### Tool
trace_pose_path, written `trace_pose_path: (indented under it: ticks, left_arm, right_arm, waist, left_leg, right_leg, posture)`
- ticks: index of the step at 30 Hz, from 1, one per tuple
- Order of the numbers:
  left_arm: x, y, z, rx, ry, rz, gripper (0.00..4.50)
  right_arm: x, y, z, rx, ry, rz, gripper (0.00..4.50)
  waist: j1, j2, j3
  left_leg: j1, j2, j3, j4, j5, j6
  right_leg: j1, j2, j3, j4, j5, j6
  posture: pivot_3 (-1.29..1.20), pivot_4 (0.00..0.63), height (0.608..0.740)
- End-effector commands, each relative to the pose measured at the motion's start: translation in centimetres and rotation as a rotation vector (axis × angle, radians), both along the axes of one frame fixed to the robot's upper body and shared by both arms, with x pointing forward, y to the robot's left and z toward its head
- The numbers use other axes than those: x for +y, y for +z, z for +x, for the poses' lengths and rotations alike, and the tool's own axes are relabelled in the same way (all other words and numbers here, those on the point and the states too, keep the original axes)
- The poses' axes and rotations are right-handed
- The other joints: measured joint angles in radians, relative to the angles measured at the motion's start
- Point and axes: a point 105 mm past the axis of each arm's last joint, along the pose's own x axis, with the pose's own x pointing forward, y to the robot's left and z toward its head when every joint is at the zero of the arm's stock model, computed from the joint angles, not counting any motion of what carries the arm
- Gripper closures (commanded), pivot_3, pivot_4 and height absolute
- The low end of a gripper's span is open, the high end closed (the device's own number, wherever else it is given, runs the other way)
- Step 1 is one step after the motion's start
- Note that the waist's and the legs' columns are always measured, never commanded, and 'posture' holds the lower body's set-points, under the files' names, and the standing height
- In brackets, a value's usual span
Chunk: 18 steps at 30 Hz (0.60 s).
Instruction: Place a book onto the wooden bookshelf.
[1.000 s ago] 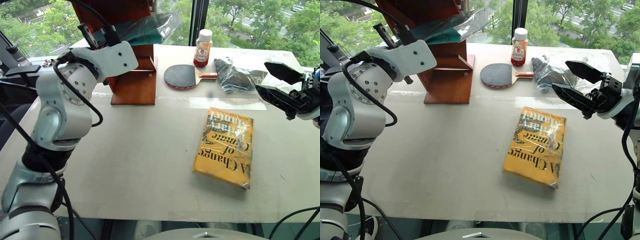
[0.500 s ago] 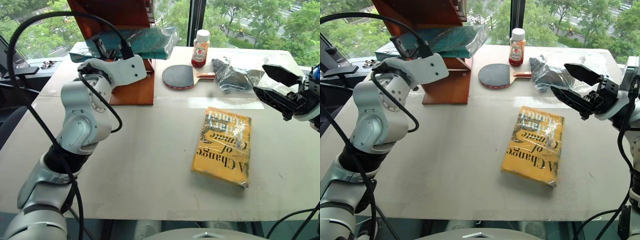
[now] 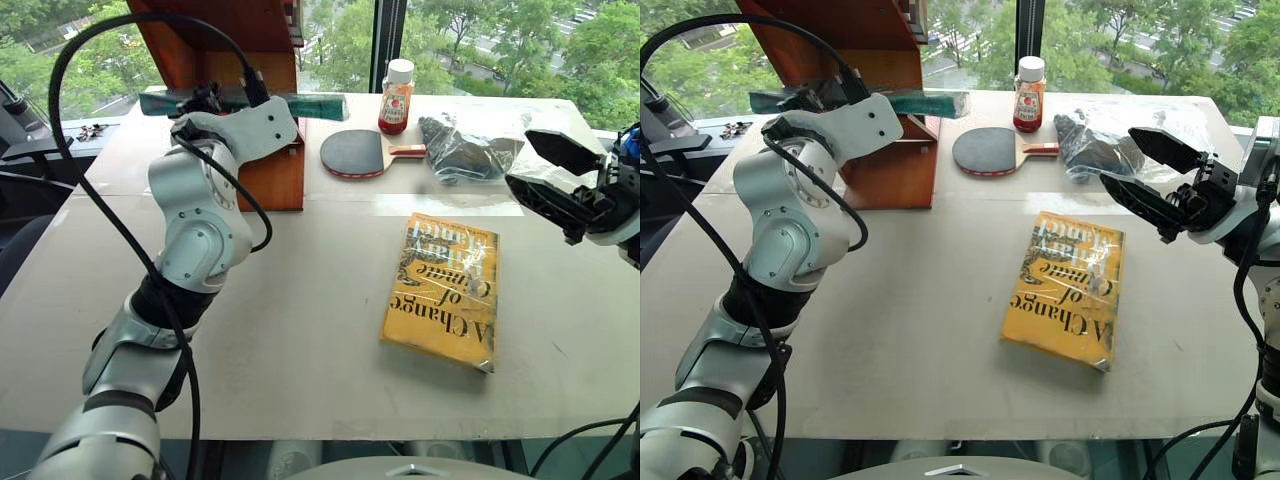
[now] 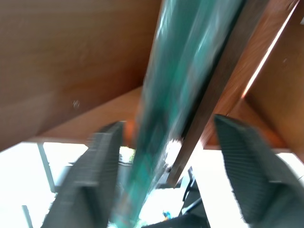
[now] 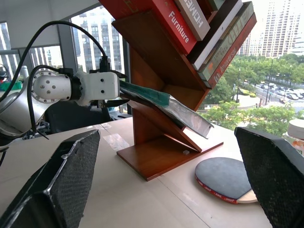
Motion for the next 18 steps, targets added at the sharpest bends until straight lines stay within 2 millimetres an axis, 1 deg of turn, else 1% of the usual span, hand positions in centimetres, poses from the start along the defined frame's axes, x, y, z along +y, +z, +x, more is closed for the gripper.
trace_pose_path:
  ticks: [1, 5, 8, 11, 12, 13, 15, 17, 18]
  left_arm:
    - [1.2, 1.7, -0.9, -0.074, 0.037, 0.009, 0.05]
    - [2.2, 2.6, -1.6, -0.126, 0.056, 0.032, 0.05]
    - [2.6, 3.0, -2.2, -0.162, 0.053, 0.011, 0.05]
    - [2.3, 3.1, -2.9, -0.198, 0.0, -0.036, 0.05]
    - [1.8, 3.1, -3.0, -0.212, -0.044, -0.077, 0.05]
    - [1.1, 2.4, -3.3, -0.204, -0.109, -0.171, 0.05]
    - [0.2, 1.4, -3.6, -0.195, -0.206, -0.306, 0.05]
    - [-0.8, -0.8, -4.1, -0.151, -0.323, -0.45, 0.05]
    - [-1.1, -1.5, -4.3, -0.141, -0.369, -0.496, 0.05]
  right_arm:
    - [-0.3, 1.2, -0.7, -0.074, -0.021, 0.0, 0.0]
    - [-0.4, 1.1, -0.6, -0.075, -0.025, 0.0, 0.0]
    - [-0.4, 1.0, -0.6, -0.076, -0.028, 0.0, 0.0]
    - [-0.5, 0.8, -0.7, -0.073, -0.034, -0.007, 0.0]
    - [-0.6, 0.8, -0.7, -0.07, -0.037, -0.01, 0.0]
    - [-0.8, 0.6, -0.7, -0.064, -0.042, -0.016, 0.0]
    - [-1.1, 0.3, -0.8, -0.052, -0.049, -0.026, 0.0]
    - [-1.6, -1.0, -1.3, -0.012, -0.068, -0.054, 0.0]
    - [-1.7, -1.6, -1.5, 0.005, -0.077, -0.062, 0.0]
  waist:
    - [0.0, 0.0, 0.0]
    - [-0.001, 0.0, 0.0]
    - [0.0, 0.0, 0.0]
    - [0.002, 0.0, 0.0]
    - [0.002, 0.0, 0.0]
    - [0.004, 0.0, 0.0]
    - [0.008, 0.0, 0.0]
    - [0.012, 0.0, -0.001]
    - [0.015, 0.0, 0.0]
  left_leg:
    - [0.0, 0.0, 0.0, 0.0, 0.0, 0.0]
    - [0.0, 0.0, 0.0, 0.0, 0.0, 0.0]
    - [0.0, 0.0, 0.0, 0.0, 0.0, 0.0]
    - [0.0, 0.0, 0.0, 0.0, 0.0, 0.0]
    - [0.0, 0.0, 0.0, 0.0, 0.0, 0.0]
    - [0.0, 0.0, 0.0, 0.0, 0.0, 0.0]
    - [0.0, -0.001, 0.0, 0.0, 0.0, 0.0]
    - [0.0, -0.001, 0.0, 0.0, 0.0, 0.0]
    - [0.0, -0.001, 0.0, 0.0, 0.0, 0.0]
  right_leg:
    - [0.0, 0.0, 0.0, 0.0, 0.0, 0.0]
    - [0.0, 0.0, 0.0, 0.0, 0.0, 0.0]
    - [0.0, 0.0, 0.0, 0.0, 0.0, 0.0]
    - [0.0, -0.001, 0.0, 0.0, 0.0, 0.0]
    - [0.0, -0.001, 0.0, 0.0, 0.0, 0.0]
    - [0.0, -0.001, 0.0, 0.0, 0.0, 0.0]
    - [0.0, -0.002, 0.0, 0.0, 0.0, 0.0]
    - [0.0, -0.002, 0.0, 0.0, 0.0, 0.0]
    - [0.0, -0.002, 0.0, 0.0, 0.0, 0.0]
  posture:
    - [0.0, 0.15, 0.74]
    - [0.0, 0.15, 0.74]
    - [0.0, 0.15, 0.74]
    - [0.0, 0.15, 0.74]
    - [0.0, 0.15, 0.74]
    - [0.0, 0.15, 0.74]
    - [0.0, 0.15, 0.74]
    - [0.0, 0.15, 0.74]
    - [0.0, 0.15, 0.74]
